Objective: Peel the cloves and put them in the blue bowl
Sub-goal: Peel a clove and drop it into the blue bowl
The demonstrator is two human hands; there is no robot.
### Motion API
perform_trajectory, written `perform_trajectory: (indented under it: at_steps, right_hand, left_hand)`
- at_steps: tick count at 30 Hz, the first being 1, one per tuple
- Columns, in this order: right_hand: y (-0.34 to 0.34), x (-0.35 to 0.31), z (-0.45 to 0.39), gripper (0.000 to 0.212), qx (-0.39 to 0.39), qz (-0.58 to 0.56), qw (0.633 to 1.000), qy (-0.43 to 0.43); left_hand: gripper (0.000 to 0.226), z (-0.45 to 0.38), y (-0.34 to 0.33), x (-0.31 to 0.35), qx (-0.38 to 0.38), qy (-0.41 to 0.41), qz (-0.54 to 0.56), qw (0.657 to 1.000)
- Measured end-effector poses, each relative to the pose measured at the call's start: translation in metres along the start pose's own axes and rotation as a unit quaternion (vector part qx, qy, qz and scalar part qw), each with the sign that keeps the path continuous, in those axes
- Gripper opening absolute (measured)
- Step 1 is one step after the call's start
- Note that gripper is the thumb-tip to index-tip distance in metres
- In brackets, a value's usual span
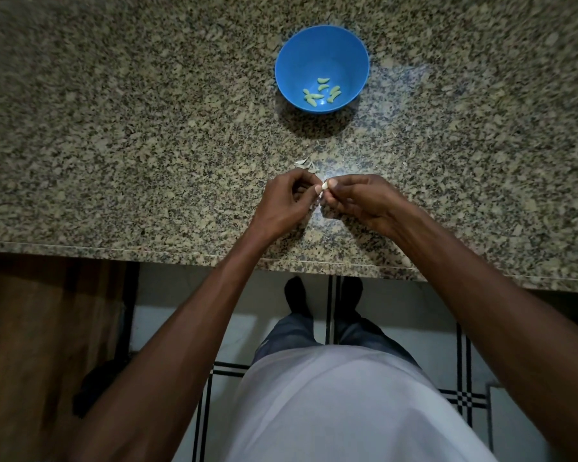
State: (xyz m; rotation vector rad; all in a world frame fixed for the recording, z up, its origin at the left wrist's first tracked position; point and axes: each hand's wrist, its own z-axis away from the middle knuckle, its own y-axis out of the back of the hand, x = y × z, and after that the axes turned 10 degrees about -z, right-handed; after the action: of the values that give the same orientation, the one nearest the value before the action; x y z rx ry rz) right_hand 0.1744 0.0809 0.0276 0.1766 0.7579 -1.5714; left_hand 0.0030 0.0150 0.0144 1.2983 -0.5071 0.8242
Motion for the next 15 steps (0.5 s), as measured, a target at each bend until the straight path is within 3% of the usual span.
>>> perform_trajectory:
  at_steps: [8, 15]
  right_hand:
    - [0.002, 0.004, 0.001, 0.023, -0.008, 0.042, 0.999, 0.013]
    - [0.0, 0.013, -0.002, 0.012, 0.022, 0.102, 0.991, 0.078]
  left_hand:
    - [0.014, 0.004, -0.005, 0.001, 0.088, -0.111, -0.1, 0.985]
    - [0.012, 0.0, -0.011, 0.002, 0.107, -0.087, -0.122, 0.983]
